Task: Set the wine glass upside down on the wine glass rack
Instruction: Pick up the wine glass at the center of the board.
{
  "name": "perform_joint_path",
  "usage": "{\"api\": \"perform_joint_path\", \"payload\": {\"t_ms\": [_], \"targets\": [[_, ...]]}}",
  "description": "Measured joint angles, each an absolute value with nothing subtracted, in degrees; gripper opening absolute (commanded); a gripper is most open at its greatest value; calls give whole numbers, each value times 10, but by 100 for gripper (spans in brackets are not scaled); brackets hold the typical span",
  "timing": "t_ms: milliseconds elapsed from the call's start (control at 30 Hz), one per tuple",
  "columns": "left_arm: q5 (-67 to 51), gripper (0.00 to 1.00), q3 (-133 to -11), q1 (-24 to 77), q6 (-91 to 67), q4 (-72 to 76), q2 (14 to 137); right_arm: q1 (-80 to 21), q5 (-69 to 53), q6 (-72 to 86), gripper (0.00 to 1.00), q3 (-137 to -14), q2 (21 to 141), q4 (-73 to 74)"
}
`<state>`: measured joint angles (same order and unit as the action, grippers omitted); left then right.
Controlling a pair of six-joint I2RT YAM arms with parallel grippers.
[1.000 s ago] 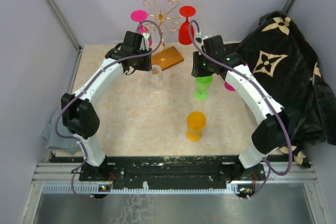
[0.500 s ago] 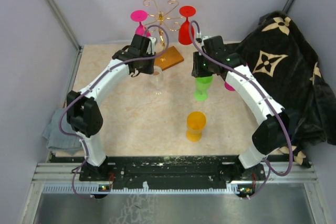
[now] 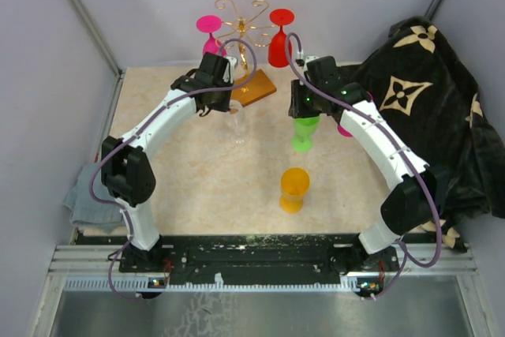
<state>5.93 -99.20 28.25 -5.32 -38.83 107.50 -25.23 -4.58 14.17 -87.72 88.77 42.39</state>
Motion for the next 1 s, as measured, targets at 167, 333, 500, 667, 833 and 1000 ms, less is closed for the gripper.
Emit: {"api": "perform_joint_path", "payload": {"t_ms": [167,333,500,667,833,1000], "targets": [[63,0,-993,285,-53,-390,1075,-252,-45,142,29,-876,885,424],[64,0,-995,289,-53,-396,1075,-252,-45,146,29,-876,882,424],[46,0,-1008,292,-54,-431,1075,-252,-42,147,29,-876,877,423],[32,0,-1015,293,-62,-466,1055,-252,-38,147,29,-876,870,422],[0,0,-1016,293,-71,-485,993,-252,-32,148,29,-876,865,414],[-66,0,-1024,288,-85,-494,929,-251,-34,152,29,-876,863,407]]}}
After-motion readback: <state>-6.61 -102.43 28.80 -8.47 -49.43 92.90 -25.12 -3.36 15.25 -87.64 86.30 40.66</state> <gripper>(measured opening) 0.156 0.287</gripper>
